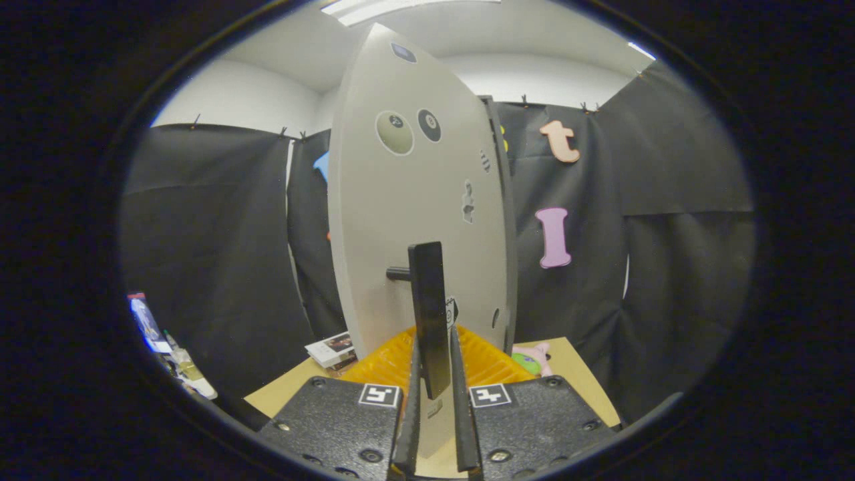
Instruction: Open the shoe cabinet door, grab the shoes and put them into the shoe cabinet, then close the shoe cabinet door.
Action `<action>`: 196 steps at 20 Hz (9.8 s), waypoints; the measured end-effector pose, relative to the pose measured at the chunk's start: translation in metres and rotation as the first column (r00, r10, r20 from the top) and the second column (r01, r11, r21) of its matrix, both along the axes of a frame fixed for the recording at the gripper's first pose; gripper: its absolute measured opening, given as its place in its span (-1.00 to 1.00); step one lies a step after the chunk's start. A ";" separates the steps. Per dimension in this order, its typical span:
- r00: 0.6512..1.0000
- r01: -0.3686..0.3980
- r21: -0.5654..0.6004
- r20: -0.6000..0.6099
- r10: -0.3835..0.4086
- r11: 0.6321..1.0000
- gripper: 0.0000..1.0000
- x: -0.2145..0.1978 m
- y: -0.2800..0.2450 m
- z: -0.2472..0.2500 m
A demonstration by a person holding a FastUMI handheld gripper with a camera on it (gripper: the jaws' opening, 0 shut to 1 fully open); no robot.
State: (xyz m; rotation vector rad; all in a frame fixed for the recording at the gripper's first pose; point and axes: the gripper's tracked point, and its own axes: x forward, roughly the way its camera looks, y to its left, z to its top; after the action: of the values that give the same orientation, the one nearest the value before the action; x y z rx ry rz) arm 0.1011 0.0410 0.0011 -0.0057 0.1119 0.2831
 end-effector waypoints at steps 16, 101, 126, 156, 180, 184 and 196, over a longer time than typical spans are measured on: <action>0.931 0.313 -0.037 0.209 -0.299 0.949 -0.92 -0.017 -0.121 0.018; 0.996 0.010 -0.129 -0.088 -0.021 0.992 -0.84 0.112 0.131 -0.106; 0.989 0.082 -0.369 -0.081 -0.120 0.926 -0.85 0.368 0.146 -0.072; 0.981 0.117 -0.150 -0.137 -0.137 0.982 0.67 0.322 0.157 -0.064; 0.982 0.112 -0.160 0.171 -0.084 0.981 1.00 -0.090 0.011 0.093; 0.969 0.171 -0.156 0.203 -0.138 0.973 1.00 -0.120 -0.045 0.102; 0.957 0.272 -0.192 0.156 -0.244 0.943 1.00 -0.062 -0.215 0.089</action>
State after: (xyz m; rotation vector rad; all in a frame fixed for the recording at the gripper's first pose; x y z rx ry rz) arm 0.0394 -0.1737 0.0901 -0.2197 0.0120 0.0060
